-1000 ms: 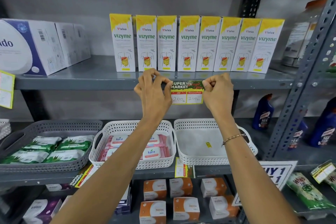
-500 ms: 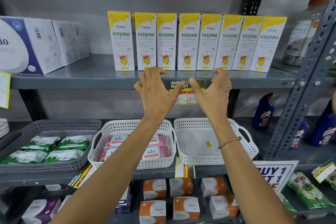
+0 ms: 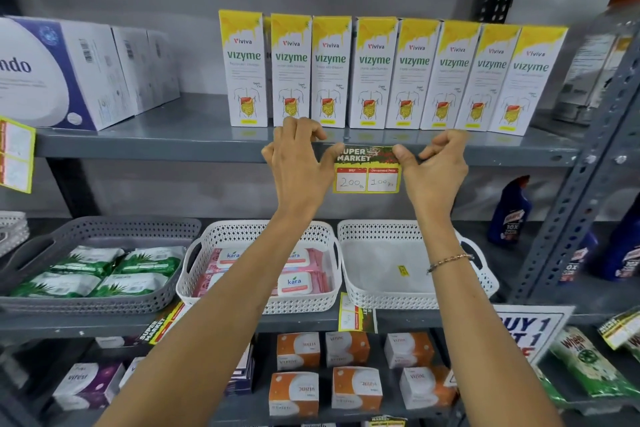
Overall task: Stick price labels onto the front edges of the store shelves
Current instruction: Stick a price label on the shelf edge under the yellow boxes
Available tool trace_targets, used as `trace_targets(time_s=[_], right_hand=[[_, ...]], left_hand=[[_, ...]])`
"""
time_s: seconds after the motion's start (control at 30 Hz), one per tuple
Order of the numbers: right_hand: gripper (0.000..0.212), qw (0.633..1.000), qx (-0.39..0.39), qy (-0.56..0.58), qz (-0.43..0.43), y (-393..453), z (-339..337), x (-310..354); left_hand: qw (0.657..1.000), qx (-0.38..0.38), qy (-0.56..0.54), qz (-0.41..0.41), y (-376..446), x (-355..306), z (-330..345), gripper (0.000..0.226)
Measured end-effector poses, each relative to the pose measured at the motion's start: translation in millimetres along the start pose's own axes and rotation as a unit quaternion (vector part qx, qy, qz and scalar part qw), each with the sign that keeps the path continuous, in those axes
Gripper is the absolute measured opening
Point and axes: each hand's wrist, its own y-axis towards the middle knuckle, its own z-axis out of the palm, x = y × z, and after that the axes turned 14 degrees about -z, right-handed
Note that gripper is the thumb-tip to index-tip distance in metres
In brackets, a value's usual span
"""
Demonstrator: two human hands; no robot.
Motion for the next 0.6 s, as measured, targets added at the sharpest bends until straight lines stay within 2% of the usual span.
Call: trace_targets(time_s=[0.1,0.17,0.27,0.37,0.47,0.6], right_hand=[[0.042,1.0,-0.007,-0.006,0.019,5,-2,1],[0.035,0.999,0.037,0.011,-0.002,-18,22,46],[0.026,0.998,0.017,0.031,-0.059,-39,21,60],[0.018,0.99,0.032,0.034,-0.135,-61,25,73],[0.011,0.978,0.088,0.067,-0.176,-76,48,102],[0.006,0.956,0.144,0.133,-0.218,-101,98,167]], left_hand=[[0.999,0.026,-0.023,-0.007,2,1,-3,0.019],[1.0,-0.001,-0.013,-0.02,13,24,-53,0.017],[1.0,0.024,-0.016,0.001,11,29,-54,0.014],[0.998,0.042,-0.018,0.034,2,32,-59,0.012],[0.999,0.013,0.009,0.045,7,45,-89,0.013],[0.995,-0.063,0.064,0.037,28,86,-164,0.015]])
